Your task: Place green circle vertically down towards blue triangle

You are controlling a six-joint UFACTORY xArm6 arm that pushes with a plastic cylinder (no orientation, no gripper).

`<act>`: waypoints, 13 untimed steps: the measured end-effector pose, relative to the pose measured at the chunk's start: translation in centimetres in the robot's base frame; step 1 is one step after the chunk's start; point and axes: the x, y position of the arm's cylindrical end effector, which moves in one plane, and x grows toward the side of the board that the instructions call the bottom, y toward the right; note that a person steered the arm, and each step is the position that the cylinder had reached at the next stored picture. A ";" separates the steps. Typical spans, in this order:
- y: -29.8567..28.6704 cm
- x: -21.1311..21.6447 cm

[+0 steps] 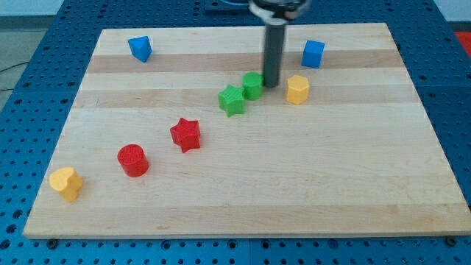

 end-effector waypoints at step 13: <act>-20.8 -4.7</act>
